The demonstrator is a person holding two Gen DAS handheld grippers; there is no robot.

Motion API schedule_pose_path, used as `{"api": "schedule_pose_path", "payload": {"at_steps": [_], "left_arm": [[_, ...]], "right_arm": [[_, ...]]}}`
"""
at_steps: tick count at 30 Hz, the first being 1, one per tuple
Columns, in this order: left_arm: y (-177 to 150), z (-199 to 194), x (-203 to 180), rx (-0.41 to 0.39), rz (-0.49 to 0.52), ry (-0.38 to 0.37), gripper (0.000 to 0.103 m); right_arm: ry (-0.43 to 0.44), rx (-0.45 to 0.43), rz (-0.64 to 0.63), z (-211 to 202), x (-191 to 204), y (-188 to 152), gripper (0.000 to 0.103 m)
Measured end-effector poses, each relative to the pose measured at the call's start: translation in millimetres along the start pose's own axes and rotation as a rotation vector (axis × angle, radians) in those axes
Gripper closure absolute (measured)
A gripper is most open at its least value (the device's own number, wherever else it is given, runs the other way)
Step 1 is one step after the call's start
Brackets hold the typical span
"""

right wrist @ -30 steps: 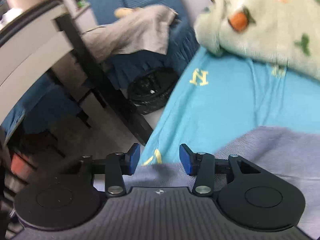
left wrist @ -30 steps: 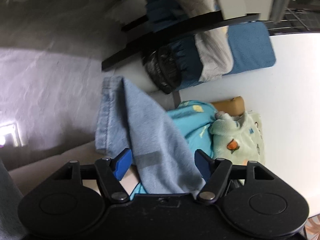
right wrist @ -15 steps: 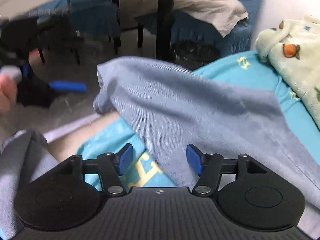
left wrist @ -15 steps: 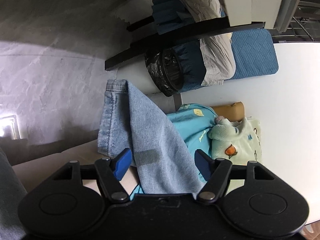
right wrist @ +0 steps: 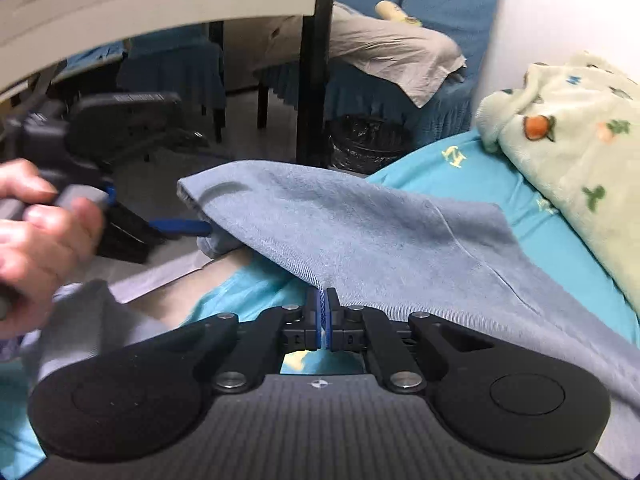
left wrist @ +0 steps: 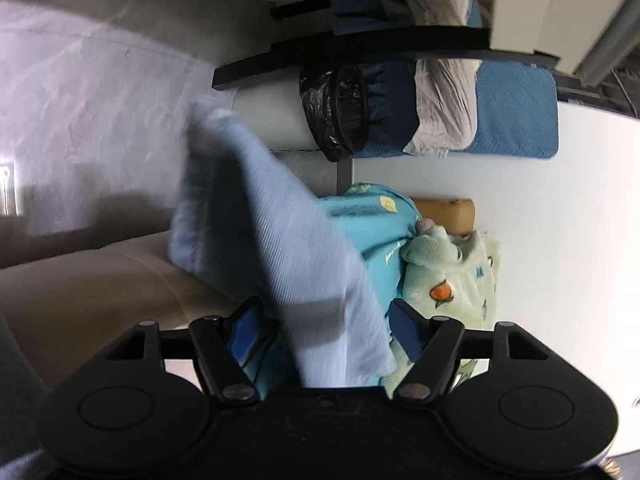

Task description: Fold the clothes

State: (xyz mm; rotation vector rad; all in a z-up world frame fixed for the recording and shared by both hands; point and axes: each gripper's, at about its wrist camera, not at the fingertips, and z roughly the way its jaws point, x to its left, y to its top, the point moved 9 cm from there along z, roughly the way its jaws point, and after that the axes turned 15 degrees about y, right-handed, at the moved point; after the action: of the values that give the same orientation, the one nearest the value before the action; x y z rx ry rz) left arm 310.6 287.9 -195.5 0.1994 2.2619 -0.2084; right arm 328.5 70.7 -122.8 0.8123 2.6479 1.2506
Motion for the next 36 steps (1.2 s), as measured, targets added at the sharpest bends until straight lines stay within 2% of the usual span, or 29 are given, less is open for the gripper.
{"api": "schedule_pose_path", "payload": {"at_steps": [5,7,11,12,16,18,19,22,25,26,27,28,29,30,34,36], "left_arm": [[15,-3,8,-0.075,-0.008,0.031,0.042],[20,2,6,-0.092,0.025,0.054,0.051],[23,6,-4,-0.128,0.134,0.073,0.092],[22,4,-8,-0.133,0.150,0.054,0.095],[18,-17,-36,-0.205,0.227,-0.039,0.098],[20,-30,-45,-0.233,0.223,-0.102,0.098],[23,-31,-45,-0.246,0.215,-0.091,0.098],[32,-20,-30,-0.258,0.217,0.015,0.098],[39,-4,-6,-0.182,0.142,0.090,0.095],[40,-5,-4,-0.179,0.148,0.104,0.088],[40,-6,-4,-0.176,0.158,0.118,0.078],[39,-9,-7,-0.181,0.189,0.131,0.069],[37,-11,-10,-0.183,0.225,0.146,0.054],[34,-15,-12,-0.184,0.266,0.160,0.049],[12,-39,-19,-0.214,0.456,0.224,0.044],[1,-54,-16,-0.247,0.515,0.264,0.034]], "right_arm": [[-0.014,-0.041,0.042,-21,12,-25,0.101],[-0.031,-0.047,0.037,-22,18,-35,0.101],[-0.062,-0.092,0.065,-16,25,-53,0.099],[-0.063,-0.113,0.097,-15,23,-56,0.099],[-0.060,-0.161,0.197,-4,16,-61,0.098],[-0.052,-0.191,0.211,-3,15,-56,0.097],[-0.049,-0.208,0.216,-3,16,-54,0.095],[-0.064,-0.217,0.202,2,21,-53,0.087],[-0.069,-0.204,0.209,0,24,-54,0.084],[-0.069,-0.202,0.219,-5,24,-54,0.080],[-0.068,-0.201,0.230,-12,25,-54,0.075],[-0.071,-0.207,0.242,-20,25,-53,0.061],[-0.071,-0.218,0.254,-30,26,-51,0.054],[-0.067,-0.229,0.264,-42,26,-49,0.054],[-0.097,-0.269,0.313,-97,30,-50,0.053],[-0.124,-0.278,0.352,-127,32,-59,0.053]]}}
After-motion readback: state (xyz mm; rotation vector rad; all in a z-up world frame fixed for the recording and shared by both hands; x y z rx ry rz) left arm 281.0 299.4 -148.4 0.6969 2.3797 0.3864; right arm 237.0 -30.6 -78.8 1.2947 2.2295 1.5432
